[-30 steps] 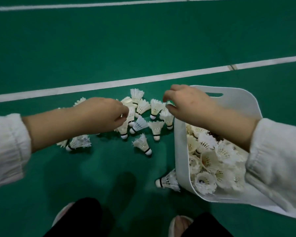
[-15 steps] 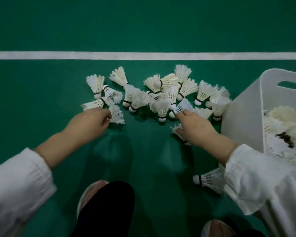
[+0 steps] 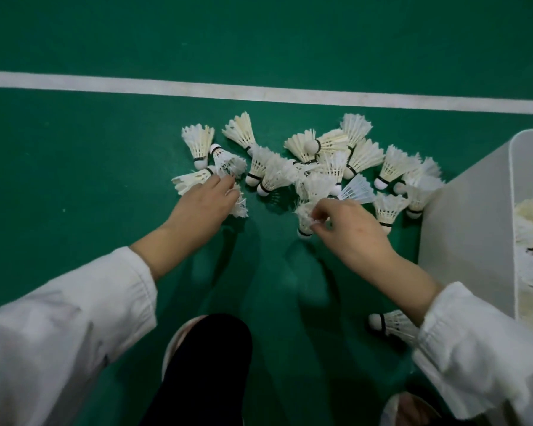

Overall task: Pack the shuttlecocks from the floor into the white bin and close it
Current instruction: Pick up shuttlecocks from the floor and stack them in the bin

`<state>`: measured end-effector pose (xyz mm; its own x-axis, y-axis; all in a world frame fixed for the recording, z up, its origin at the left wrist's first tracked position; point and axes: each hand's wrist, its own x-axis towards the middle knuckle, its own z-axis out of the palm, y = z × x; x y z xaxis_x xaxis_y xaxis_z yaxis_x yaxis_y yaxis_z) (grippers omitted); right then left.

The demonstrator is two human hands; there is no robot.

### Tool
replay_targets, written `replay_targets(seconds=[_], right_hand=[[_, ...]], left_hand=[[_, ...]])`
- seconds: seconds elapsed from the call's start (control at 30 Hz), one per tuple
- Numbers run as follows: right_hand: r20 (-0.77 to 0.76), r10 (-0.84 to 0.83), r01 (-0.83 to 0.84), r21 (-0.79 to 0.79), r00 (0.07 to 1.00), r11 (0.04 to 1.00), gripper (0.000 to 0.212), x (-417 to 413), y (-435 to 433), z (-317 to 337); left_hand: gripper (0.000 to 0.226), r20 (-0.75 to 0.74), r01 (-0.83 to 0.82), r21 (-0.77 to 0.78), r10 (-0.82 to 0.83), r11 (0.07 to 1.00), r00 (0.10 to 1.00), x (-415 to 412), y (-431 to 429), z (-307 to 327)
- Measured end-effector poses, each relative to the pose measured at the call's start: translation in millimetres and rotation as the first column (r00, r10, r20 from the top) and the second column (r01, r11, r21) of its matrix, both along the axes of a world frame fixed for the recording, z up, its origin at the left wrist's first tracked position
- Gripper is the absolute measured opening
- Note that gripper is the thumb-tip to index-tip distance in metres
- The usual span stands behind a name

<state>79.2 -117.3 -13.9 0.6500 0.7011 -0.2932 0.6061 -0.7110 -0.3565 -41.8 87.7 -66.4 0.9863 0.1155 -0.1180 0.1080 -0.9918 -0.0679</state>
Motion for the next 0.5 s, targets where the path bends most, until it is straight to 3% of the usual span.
replay_targets(seconds=[0.2, 0.3, 0.4, 0.5], right_hand=[[-0.021, -0.024, 0.025, 0.082, 0.999, 0.996, 0.015, -14.2, 17.6, 3.2], [-0.034, -0.044, 0.047, 0.093, 0.998, 0.995, 0.016, -15.7, 22.0, 3.7], [-0.066, -0.049, 0.055, 0.097, 0.997, 0.994, 0.017, -15.7, 23.8, 2.9], [-0.091, -0.048, 0.057, 0.102, 0.995, 0.993, 0.017, -16.2, 24.3, 0.9]], left_hand=[[0.023, 0.067, 0.007, 0.011, -0.008, 1.000, 0.998, -5.0, 3.4, -2.9], [0.008, 0.197, -0.066, -0.220, 0.111, 0.973, 0.974, -16.8, -6.5, -7.2], [0.006, 0.237, -0.166, -0.558, 0.348, 0.813, 0.907, -34.5, -22.5, -3.7], [0.016, 0.245, -0.171, -0.621, 0.396, 0.765, 0.885, -52.4, -27.5, -5.6]])
